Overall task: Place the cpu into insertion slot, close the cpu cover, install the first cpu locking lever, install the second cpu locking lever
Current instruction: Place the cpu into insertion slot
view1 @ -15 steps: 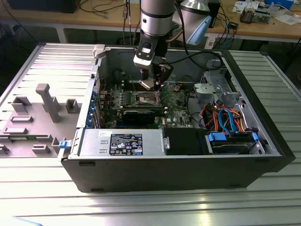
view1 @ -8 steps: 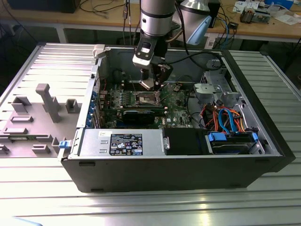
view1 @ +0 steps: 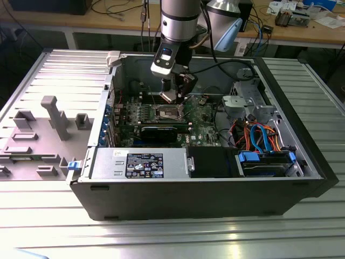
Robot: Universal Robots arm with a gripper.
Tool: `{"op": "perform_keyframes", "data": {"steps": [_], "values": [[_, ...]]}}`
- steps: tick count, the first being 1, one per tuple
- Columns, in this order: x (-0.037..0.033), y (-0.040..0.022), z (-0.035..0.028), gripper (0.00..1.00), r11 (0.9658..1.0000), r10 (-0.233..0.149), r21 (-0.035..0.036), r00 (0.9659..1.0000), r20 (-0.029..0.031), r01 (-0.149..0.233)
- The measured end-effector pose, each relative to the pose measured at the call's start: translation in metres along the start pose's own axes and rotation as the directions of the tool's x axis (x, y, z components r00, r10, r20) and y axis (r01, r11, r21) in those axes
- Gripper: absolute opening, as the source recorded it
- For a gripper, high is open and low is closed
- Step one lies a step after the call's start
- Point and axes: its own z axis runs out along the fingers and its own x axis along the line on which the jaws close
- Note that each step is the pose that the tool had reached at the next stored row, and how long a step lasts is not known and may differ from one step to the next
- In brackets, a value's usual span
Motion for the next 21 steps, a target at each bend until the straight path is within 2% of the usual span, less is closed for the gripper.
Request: {"op": "perform_keyframes", "data": {"steps": [5, 11, 21], "values": [[0.0, 0.0, 0.0001, 0.55, 0.9994, 0.033, -0.0005, 0.9994, 0.0006, -0.033], [0.0, 0.0, 0.0005, 0.55, 0.9959, 0.09, -0.0017, 0.9959, 0.0013, -0.09], [0.0, 0.0, 0.0011, 0.55, 0.985, 0.172, -0.0034, 0.985, 0.0025, -0.172]]}}
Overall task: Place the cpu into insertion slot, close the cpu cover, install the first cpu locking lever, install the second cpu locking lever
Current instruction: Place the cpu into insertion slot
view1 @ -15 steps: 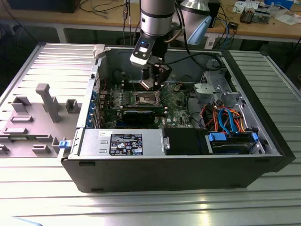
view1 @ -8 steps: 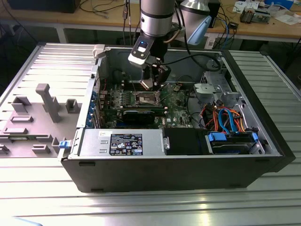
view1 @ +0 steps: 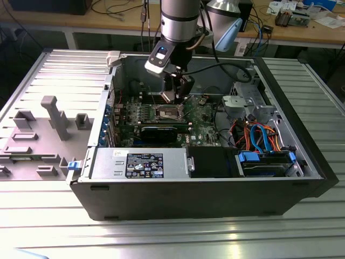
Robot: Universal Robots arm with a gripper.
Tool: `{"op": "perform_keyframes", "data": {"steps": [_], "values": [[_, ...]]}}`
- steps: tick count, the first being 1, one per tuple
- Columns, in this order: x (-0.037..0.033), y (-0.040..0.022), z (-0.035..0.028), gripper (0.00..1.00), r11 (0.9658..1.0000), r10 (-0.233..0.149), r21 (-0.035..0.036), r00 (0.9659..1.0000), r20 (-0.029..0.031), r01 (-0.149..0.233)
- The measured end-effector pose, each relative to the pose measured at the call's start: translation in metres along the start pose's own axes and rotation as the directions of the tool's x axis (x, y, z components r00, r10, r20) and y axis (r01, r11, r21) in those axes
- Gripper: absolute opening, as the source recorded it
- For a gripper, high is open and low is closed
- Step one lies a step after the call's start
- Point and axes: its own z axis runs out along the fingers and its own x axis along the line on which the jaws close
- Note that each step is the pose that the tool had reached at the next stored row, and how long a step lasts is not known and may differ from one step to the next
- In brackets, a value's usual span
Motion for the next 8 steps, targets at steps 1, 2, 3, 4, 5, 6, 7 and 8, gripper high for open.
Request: {"op": "perform_keyframes", "data": {"steps": [1, 2, 3, 4, 5, 6, 7, 8], "values": [[0.0, 0.0, 0.0, 0.55, 1.0, 0.009, -0.0002, 1.0, 0.0001, -0.009], [0.0, 0.0, 0.0001, 0.55, 0.9999, 0.017, -0.0003, 0.9999, 0.0002, -0.017], [0.0, 0.0, 0.0, 0.55, 0.9998, 0.021, -0.0003, 0.9998, 0.0003, -0.021], [0.0, 0.0, 0.0001, 0.55, 0.9997, 0.026, -0.0005, 0.9997, 0.0004, -0.026], [0.0, 0.0, 0.0001, 0.55, 0.9995, 0.031, -0.0006, 0.9995, 0.0004, -0.031], [0.0, 0.0, 0.0001, 0.55, 0.9994, 0.035, -0.0007, 0.9994, 0.0005, -0.035], [0.0, 0.0, 0.0001, 0.55, 0.9992, 0.041, -0.0008, 0.9992, 0.0006, -0.041], [0.0, 0.0, 0.0001, 0.55, 0.9989, 0.046, -0.0009, 0.9989, 0.0006, -0.046]]}}
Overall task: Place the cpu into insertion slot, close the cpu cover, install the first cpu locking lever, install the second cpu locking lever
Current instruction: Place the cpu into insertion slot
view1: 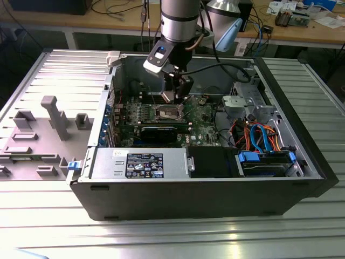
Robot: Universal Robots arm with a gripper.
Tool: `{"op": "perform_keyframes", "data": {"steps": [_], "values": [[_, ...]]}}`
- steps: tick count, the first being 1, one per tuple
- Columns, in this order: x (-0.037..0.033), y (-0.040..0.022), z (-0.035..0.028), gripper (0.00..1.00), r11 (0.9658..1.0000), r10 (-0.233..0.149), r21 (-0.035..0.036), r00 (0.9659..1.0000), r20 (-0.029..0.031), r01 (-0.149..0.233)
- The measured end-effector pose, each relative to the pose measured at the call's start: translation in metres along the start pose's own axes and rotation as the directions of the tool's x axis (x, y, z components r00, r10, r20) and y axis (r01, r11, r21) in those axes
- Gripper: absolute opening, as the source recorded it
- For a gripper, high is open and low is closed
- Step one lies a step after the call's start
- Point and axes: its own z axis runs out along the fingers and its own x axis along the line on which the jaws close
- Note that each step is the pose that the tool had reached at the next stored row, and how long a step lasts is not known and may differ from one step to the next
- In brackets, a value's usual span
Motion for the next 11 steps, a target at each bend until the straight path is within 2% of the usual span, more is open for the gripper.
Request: {"op": "perform_keyframes", "data": {"steps": [11], "values": [[-0.0001, 0.0001, 0.0001, 0.55, 0.9998, 0.018, -0.0004, 0.9998, 0.0003, -0.018]]}}
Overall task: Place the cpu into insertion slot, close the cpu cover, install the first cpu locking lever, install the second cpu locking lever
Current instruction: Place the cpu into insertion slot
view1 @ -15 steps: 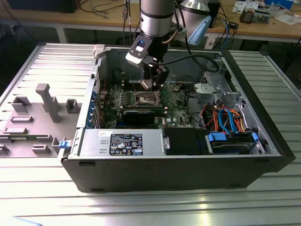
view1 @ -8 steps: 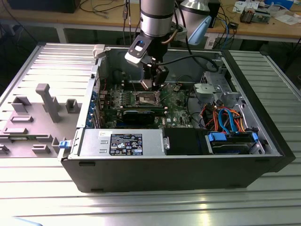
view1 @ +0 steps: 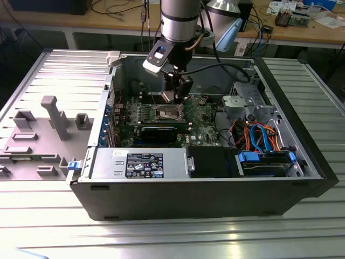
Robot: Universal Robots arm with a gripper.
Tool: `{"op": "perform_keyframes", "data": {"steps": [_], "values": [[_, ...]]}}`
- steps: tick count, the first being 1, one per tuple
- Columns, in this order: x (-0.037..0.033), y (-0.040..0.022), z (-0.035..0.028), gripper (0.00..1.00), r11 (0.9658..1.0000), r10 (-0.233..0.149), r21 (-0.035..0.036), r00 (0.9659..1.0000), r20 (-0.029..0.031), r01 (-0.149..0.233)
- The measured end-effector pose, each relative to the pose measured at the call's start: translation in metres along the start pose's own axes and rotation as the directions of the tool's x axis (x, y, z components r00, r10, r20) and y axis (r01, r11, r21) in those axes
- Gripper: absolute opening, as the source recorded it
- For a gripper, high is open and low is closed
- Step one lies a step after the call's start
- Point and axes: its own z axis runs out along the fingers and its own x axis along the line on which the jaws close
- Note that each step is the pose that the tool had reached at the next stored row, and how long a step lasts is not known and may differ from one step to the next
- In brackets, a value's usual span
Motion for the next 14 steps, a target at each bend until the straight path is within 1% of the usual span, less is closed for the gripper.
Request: {"op": "perform_keyframes", "data": {"steps": [14], "values": [[0.0, 0.0, 0.0, 0.55, 1.0, 0.008, -0.0001, 1.0, 0.0001, -0.008]]}}
